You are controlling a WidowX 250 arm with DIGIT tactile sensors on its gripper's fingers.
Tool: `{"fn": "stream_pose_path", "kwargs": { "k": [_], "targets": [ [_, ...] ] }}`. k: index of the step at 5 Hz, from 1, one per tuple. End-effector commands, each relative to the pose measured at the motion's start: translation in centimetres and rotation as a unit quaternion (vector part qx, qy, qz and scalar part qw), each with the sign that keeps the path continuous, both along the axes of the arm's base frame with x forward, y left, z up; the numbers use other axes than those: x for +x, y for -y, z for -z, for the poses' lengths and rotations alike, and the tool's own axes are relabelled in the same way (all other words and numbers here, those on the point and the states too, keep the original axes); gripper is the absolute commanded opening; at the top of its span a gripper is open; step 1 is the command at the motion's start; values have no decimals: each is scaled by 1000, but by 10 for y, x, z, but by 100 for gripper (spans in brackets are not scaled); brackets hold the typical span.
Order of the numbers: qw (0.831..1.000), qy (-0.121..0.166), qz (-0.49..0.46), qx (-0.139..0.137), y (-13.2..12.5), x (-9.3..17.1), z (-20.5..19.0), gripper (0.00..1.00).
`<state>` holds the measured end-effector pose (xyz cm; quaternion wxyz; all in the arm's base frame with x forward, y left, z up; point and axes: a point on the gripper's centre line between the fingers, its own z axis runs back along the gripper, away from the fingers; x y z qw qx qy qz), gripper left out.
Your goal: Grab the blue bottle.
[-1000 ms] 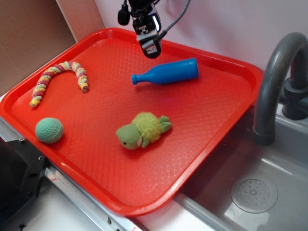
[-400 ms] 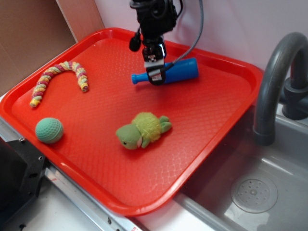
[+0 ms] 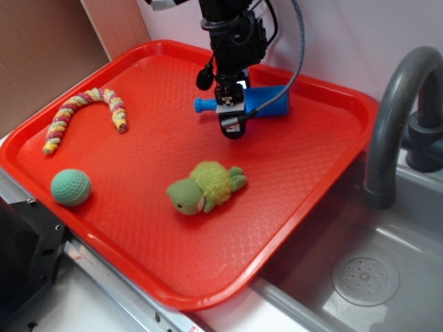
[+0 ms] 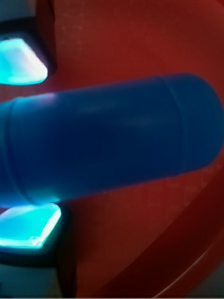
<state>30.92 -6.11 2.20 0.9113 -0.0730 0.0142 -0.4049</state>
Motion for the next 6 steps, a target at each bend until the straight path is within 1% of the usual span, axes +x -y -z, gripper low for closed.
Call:
{"fn": "stream_pose_path", "kwargs": {
  "k": [1,2,3,4,5,6],
  "targets": [
    [1000,16,9,14,11,10,1,0],
    [999,25,0,26,4,7,-10,0],
    [995,25,-80,58,-16,-12,-60,0],
    [973,58,-205,92,-26,-44,-109,0],
    [938,81,-328,82,-25,-80,-156,0],
    [927,88,-359,60,-32,-110,-179,0]
  ]
}}
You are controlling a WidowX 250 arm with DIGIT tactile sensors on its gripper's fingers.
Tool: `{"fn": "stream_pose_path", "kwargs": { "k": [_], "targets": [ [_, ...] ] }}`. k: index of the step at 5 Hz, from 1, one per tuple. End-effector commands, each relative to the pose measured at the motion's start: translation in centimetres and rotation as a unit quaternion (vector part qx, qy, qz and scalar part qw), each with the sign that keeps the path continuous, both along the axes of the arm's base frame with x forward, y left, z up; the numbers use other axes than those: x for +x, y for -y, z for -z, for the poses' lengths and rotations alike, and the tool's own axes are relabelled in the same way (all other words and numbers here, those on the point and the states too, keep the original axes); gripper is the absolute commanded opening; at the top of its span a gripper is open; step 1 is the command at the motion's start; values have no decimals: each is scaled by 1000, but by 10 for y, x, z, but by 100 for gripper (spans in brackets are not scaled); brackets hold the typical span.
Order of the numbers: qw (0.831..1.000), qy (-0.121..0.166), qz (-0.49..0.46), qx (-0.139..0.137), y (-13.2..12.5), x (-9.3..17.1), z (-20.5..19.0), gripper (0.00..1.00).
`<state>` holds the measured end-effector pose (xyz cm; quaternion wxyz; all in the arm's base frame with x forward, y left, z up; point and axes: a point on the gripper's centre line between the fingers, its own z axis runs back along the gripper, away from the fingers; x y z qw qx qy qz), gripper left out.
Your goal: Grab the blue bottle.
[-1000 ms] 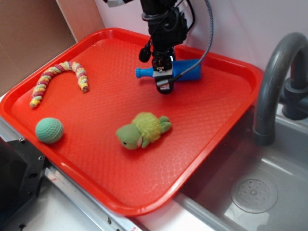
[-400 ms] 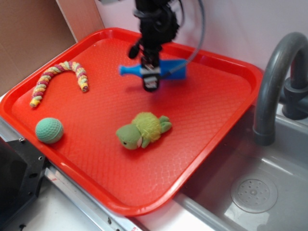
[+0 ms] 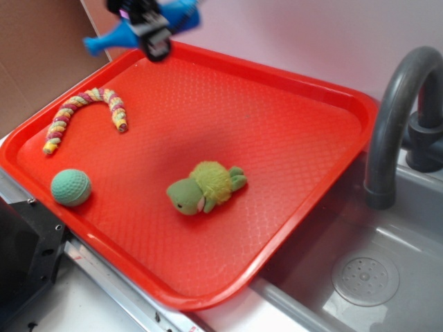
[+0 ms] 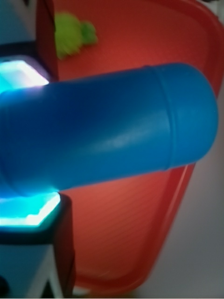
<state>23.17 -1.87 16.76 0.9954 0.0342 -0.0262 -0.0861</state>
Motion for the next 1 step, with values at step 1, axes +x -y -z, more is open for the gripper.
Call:
{"fn": "stream_pose_path", "kwargs": {
  "k": [1],
  "targets": [
    [1000,15,2,-23,5,-21,-18,0]
  ]
}}
